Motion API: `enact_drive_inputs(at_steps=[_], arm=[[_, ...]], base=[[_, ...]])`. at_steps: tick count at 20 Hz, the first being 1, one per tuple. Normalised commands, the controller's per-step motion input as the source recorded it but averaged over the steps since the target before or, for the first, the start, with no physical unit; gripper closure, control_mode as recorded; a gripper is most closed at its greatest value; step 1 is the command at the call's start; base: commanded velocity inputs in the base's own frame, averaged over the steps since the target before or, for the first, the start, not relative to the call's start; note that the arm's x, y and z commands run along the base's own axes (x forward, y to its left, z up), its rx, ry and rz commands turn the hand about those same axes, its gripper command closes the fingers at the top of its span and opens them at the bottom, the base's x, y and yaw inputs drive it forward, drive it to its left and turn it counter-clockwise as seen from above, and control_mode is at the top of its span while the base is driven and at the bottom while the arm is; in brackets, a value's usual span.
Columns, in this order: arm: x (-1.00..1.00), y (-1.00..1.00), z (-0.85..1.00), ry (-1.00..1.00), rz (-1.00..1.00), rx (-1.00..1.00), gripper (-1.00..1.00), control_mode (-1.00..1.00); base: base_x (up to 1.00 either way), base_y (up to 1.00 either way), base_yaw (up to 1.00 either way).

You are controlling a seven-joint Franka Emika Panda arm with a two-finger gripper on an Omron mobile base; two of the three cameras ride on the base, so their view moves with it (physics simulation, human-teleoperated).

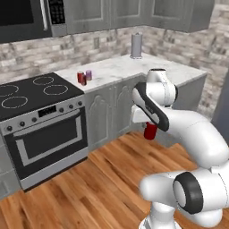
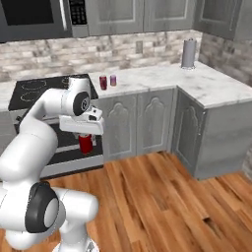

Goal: Four empty soda cans are scattered around the kitchen. Gather all the cans and cluster them next to the stove for recycling.

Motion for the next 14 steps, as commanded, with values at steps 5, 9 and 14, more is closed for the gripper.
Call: enact_drive_inputs(at_steps=[5, 9, 14], arm=[[0.00, 0.00, 0.00, 0.00, 0.00, 0.00, 1.00, 1.00], [0.00, 0.00, 0.00, 0.00, 0.00, 0.00, 1.00, 1.00], [0.00, 0.00, 0.00, 0.00, 0.00, 0.00, 1.00, 1.00]], base=[[0.58, 0.00, 0.40], [0.64, 0.00, 0.40], [0.65, -0.09, 0.36]])
